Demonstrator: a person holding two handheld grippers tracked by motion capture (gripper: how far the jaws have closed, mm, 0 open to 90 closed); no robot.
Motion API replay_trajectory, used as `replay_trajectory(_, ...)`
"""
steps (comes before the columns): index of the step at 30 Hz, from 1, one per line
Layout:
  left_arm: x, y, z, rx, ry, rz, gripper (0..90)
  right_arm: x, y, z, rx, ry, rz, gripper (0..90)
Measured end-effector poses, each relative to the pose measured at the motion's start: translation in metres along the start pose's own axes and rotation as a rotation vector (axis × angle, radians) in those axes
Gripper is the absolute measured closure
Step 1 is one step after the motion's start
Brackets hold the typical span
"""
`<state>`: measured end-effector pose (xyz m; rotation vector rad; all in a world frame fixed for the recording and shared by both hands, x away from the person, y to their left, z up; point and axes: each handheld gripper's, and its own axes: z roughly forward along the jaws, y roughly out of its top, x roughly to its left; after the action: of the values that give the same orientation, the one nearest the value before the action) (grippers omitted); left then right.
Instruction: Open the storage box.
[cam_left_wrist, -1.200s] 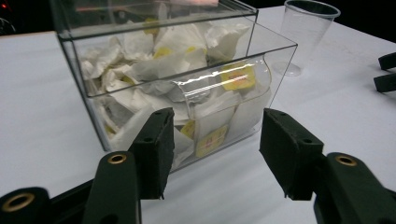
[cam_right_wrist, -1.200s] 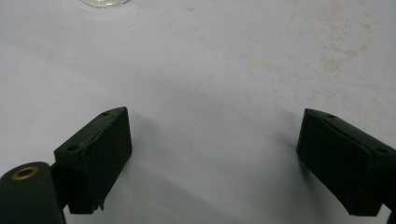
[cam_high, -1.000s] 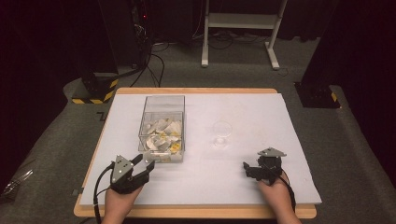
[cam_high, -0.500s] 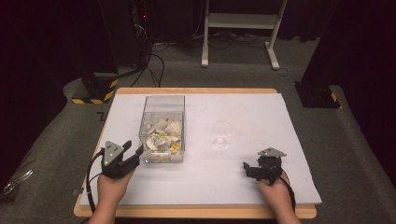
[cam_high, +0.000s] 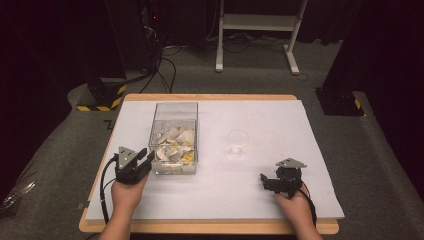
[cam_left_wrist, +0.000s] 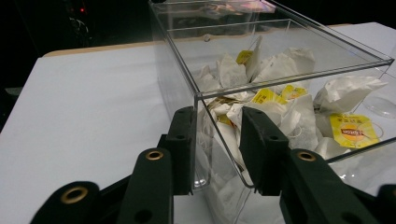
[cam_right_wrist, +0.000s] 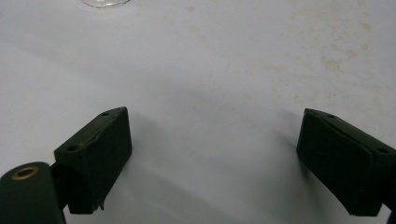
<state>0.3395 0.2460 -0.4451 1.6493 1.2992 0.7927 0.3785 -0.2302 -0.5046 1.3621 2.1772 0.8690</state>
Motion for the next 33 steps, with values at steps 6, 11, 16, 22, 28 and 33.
replay_trajectory(6,-0.0009,-0.0005,0.0037,-0.002,0.005,-0.008,70.0,0.0000,0.0000,0.0000,0.000,0.000,0.000,10.2)
replay_trajectory(11,-0.0018,-0.0019,0.0050,-0.014,0.019,0.001,70.9,0.0000,0.0000,0.0000,0.000,0.000,0.000,10.2)
replay_trajectory(16,-0.0026,-0.0016,0.0082,-0.008,0.022,-0.005,71.8,0.0000,0.0000,0.0000,0.000,-0.001,-0.001,10.2)
replay_trajectory(22,-0.0037,-0.0018,0.0102,0.003,0.016,-0.003,75.3,0.0000,0.0000,0.0000,0.000,0.000,0.000,10.2)
replay_trajectory(28,-0.0036,-0.0020,0.0091,0.013,0.011,-0.005,76.7,0.0000,0.0000,0.0000,0.000,-0.001,0.000,10.2)
replay_trajectory(33,-0.0035,-0.0018,0.0071,0.028,0.005,-0.013,77.5,0.0000,0.0000,0.0000,0.000,0.000,0.000,10.2)
